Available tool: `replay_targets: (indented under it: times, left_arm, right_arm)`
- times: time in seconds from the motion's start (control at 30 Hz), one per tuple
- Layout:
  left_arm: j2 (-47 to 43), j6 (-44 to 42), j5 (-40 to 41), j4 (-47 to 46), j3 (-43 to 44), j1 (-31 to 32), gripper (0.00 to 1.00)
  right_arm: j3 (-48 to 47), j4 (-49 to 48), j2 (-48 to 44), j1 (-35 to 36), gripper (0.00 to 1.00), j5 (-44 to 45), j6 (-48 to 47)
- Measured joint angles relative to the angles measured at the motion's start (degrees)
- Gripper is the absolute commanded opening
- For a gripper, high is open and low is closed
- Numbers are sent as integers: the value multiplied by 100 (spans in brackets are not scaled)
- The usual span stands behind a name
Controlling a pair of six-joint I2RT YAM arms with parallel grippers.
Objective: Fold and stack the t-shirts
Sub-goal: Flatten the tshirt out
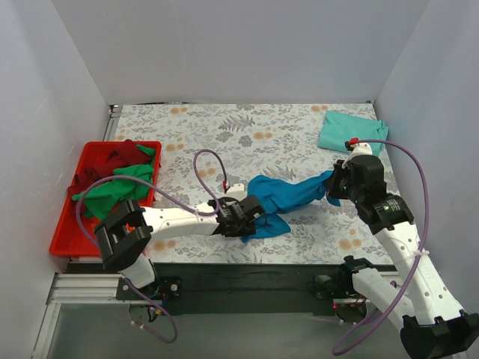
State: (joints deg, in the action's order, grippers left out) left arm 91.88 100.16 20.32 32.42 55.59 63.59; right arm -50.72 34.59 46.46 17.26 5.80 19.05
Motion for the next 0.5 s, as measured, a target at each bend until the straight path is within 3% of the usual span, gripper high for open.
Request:
replay_targets:
  times: [0.2, 0.27, 0.3, 0.5]
  left_arm:
    - [345, 9, -50, -151, 2, 2, 44]
    - [426, 26, -63, -188, 46, 2, 9]
    - [446, 28, -70, -223, 68, 2, 0]
    - [407, -122, 33, 48, 289, 2, 0]
  right_arm:
    - [0, 0, -2, 0, 1, 0, 2]
    - [0, 0, -2, 0, 1, 0, 2]
    - [0, 0, -2, 0, 1, -2, 2]
    - [-52, 116, -4, 0, 1, 28, -9]
